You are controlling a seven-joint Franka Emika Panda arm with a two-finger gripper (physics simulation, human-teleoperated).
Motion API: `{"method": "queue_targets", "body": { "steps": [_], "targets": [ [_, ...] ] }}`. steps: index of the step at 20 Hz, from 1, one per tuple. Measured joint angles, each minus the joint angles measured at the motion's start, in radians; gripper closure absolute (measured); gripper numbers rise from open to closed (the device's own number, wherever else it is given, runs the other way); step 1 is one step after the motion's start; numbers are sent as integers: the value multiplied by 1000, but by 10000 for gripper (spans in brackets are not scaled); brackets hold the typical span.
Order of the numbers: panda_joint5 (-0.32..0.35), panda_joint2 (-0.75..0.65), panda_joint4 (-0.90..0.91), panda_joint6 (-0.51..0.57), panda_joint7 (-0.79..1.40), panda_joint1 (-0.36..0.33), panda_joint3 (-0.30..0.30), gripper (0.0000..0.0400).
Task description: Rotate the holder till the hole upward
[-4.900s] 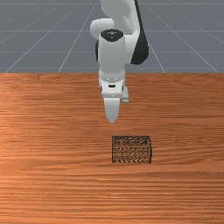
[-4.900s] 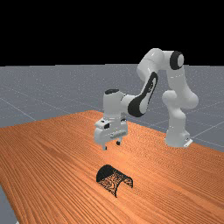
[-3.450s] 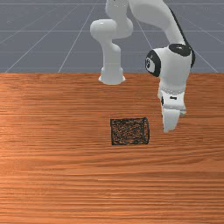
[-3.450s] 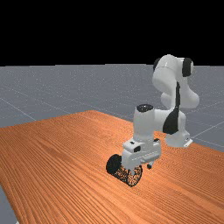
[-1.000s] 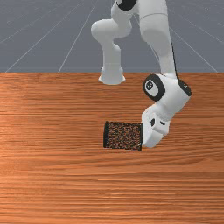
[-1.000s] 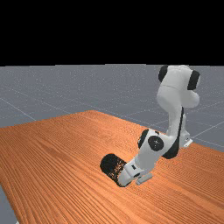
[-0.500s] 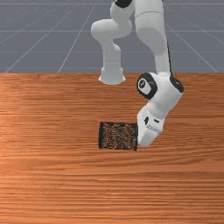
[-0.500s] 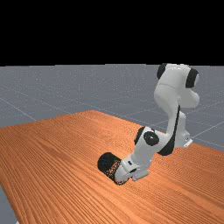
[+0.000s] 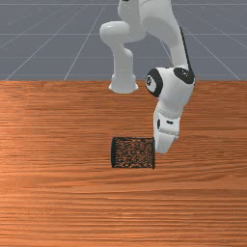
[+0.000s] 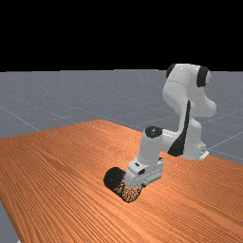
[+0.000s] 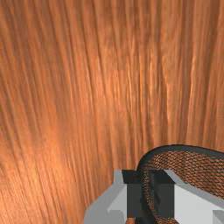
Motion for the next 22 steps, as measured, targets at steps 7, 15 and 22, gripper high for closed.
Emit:
{"method": "queue_targets", "body": {
  "steps": [7,15,22],
  "targets": [
    [447,-149,-223,-83,-481,-227,207,357],
    [793,-522,-673,-94,-867,-118,92,360],
    [1211,-763,-954,-233,-1300,62,-137,356]
  ]
}}
